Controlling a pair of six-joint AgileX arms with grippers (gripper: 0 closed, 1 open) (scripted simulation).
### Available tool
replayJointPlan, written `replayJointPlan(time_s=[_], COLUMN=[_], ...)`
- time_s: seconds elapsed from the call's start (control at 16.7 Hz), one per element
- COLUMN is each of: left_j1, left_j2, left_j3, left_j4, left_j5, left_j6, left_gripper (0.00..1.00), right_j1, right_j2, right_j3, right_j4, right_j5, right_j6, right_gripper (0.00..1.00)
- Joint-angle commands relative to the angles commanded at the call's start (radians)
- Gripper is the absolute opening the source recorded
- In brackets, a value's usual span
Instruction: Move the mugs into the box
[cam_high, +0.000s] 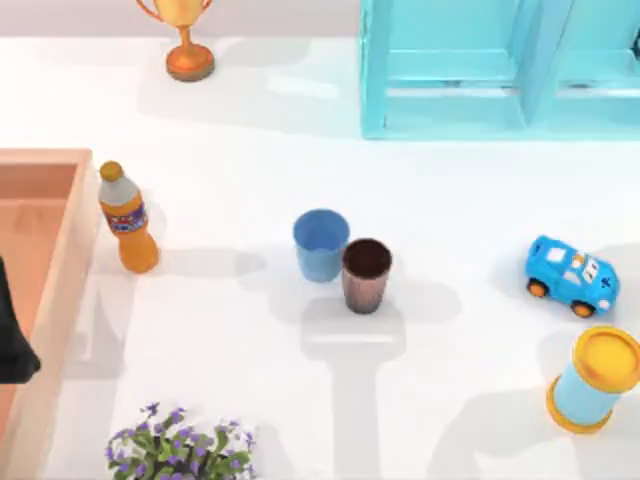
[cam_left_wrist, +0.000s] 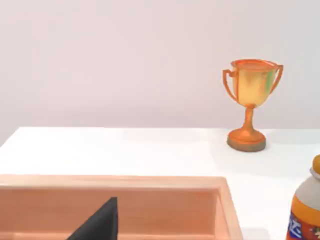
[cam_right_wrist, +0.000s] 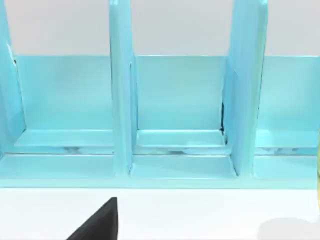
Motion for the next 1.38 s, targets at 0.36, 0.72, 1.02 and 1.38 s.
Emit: replayJointPlan(time_s=[0.36, 0.72, 1.02, 1.38], left_j1=[-0.021, -0.111, -0.223, -0.376], left_j2=[0.086, 0.464, 0.925, 1.541], left_j3=[0.096, 0.504, 1.002, 1.671], left_j4=[-0.06, -0.317, -0.625, -1.036], left_j5=[-0.001, -0.004, -0.005, -0.003], left_j6=[-0.023, -0.119, -0.233, -0.383], left_gripper=[1.0, 1.0, 1.0, 1.0], right_j1=[0.0, 0.0, 0.0, 0.0], right_j2=[0.0, 0.0, 0.0, 0.0], right_j3=[0.0, 0.0, 0.0, 0.0], right_j4=[0.0, 0.0, 0.0, 0.0], right_j5=[0.0, 0.0, 0.0, 0.0], right_j6=[0.0, 0.0, 0.0, 0.0], right_gripper=[1.0, 1.0, 1.0, 1.0])
